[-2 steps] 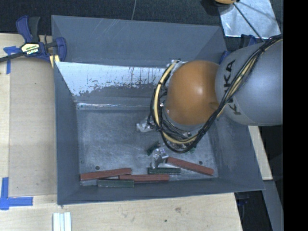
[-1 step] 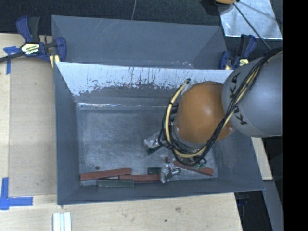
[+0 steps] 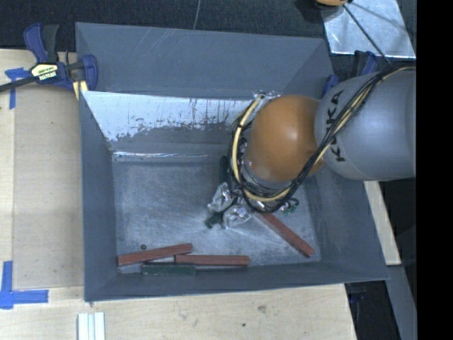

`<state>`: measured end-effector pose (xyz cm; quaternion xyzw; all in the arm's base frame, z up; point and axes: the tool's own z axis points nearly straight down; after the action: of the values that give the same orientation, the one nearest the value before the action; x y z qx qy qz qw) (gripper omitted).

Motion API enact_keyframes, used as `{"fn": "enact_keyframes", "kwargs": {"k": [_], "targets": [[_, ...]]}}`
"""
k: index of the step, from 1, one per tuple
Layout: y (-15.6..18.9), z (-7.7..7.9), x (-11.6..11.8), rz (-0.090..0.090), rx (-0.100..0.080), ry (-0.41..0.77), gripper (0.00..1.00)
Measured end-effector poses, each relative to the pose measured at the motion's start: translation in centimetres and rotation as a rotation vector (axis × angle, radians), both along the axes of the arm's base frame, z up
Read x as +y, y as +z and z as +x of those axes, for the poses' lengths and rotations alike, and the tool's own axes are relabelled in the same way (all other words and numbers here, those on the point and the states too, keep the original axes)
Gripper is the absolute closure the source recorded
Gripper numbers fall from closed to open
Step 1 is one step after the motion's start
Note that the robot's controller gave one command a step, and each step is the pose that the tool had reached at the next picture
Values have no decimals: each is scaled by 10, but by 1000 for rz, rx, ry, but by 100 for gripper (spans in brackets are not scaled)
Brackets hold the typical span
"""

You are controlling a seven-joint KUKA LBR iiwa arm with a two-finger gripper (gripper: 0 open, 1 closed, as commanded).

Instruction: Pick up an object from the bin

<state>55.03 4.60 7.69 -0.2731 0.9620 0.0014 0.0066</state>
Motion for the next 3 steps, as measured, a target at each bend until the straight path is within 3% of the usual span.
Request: {"fn": "enact_keyframes", "kwargs": {"k": [1, 2, 3], "targets": [[0, 0, 0, 0, 0, 0, 100], [93, -6, -3, -5, 10, -35, 100], [93, -6, -3, -5, 10, -36, 100]]}}
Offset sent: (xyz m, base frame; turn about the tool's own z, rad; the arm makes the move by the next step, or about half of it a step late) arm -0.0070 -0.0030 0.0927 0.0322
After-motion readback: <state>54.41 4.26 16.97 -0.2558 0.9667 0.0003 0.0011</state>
